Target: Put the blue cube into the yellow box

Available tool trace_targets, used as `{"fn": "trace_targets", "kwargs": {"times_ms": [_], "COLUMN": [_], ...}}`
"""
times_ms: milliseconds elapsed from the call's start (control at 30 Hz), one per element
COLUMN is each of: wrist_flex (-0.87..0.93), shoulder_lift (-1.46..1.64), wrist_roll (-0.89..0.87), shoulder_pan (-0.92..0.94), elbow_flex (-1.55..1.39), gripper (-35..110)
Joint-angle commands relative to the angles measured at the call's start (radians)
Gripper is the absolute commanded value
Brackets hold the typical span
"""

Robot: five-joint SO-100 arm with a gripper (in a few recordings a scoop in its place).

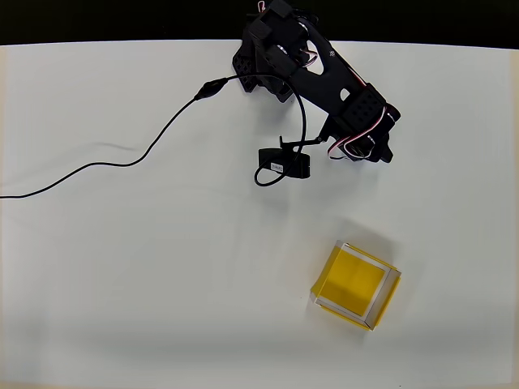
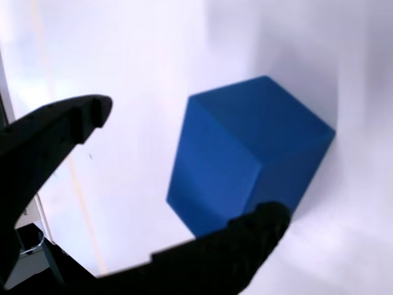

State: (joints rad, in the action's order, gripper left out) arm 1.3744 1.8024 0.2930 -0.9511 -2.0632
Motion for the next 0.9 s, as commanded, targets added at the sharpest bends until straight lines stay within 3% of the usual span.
{"fn": "trace_targets", "kwargs": {"times_ms": [0, 867], "wrist_flex": [-0.020, -0.221], "shoulder_lift": [0.014, -0.106], "wrist_roll": [0.011, -0.041], "shoulder_pan": [-0.021, -0.153], "elbow_flex": [0.005, -0.069], "gripper": [49, 46]}}
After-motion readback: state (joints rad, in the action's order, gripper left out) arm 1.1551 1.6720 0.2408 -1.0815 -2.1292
